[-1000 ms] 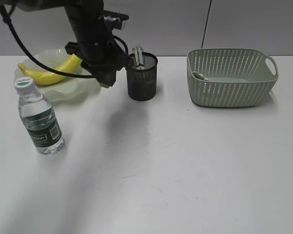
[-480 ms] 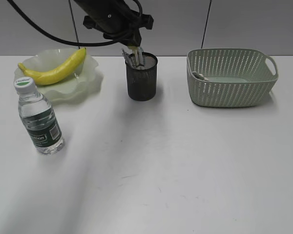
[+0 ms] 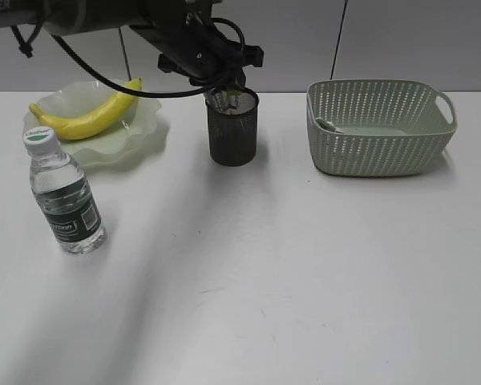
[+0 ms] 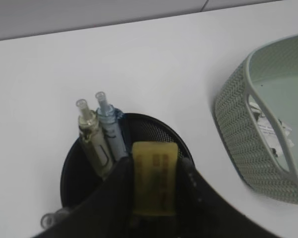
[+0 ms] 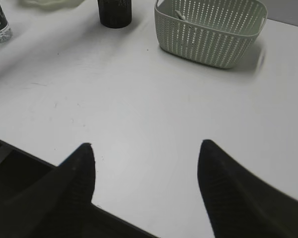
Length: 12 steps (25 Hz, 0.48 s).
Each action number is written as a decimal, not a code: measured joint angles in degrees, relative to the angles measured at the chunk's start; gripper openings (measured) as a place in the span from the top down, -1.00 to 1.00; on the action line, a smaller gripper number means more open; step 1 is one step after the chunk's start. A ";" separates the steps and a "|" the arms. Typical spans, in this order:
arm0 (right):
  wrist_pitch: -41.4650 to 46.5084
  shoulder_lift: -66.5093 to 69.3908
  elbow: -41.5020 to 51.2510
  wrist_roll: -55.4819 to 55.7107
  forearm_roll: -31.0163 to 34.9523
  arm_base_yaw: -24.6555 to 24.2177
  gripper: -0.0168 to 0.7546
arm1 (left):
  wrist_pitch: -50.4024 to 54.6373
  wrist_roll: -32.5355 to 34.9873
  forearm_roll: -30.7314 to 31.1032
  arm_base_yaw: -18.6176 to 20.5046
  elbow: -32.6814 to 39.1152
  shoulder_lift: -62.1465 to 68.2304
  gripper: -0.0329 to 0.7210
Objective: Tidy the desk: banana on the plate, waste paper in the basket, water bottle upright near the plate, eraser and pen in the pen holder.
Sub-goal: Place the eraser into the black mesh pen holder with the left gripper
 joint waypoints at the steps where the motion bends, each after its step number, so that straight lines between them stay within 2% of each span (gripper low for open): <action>1: 0.00 0.00 0.00 0.00 0.00 0.00 -0.37 | -0.91 0.00 -0.42 0.00 0.00 0.46 0.40; 12: 0.00 0.00 0.00 0.00 0.00 0.00 -0.37 | -5.61 0.00 -1.09 0.00 0.00 1.98 0.40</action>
